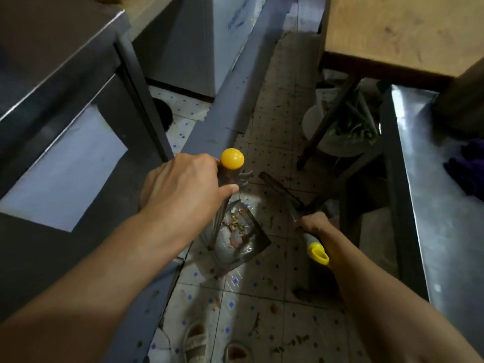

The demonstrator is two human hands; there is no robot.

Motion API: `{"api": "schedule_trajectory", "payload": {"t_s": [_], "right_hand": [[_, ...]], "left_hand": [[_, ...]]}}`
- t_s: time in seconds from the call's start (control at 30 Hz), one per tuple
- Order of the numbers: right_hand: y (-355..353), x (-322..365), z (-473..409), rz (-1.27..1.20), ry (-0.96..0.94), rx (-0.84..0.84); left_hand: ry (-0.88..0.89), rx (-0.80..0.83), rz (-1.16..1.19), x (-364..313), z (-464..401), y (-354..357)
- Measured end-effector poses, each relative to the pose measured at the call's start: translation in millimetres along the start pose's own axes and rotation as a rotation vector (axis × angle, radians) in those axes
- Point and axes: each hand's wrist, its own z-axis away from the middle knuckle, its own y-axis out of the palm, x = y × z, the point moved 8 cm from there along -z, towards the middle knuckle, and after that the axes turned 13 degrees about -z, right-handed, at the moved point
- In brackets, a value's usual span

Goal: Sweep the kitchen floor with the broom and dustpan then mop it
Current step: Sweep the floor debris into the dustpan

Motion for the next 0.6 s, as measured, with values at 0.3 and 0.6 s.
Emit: {"api": "schedule_trajectory", "payload": {"t_s": [0.3, 0.6], "right_hand": [[54, -41, 28, -0.042, 0.013, 0.164], [93, -72, 98, 0.04, 0.046, 0.229]], "left_hand": [[-0.068, -0.002, -0.022, -10, 44, 8], [-0.156, 0.049, -0.005, 32, 111, 3]]}}
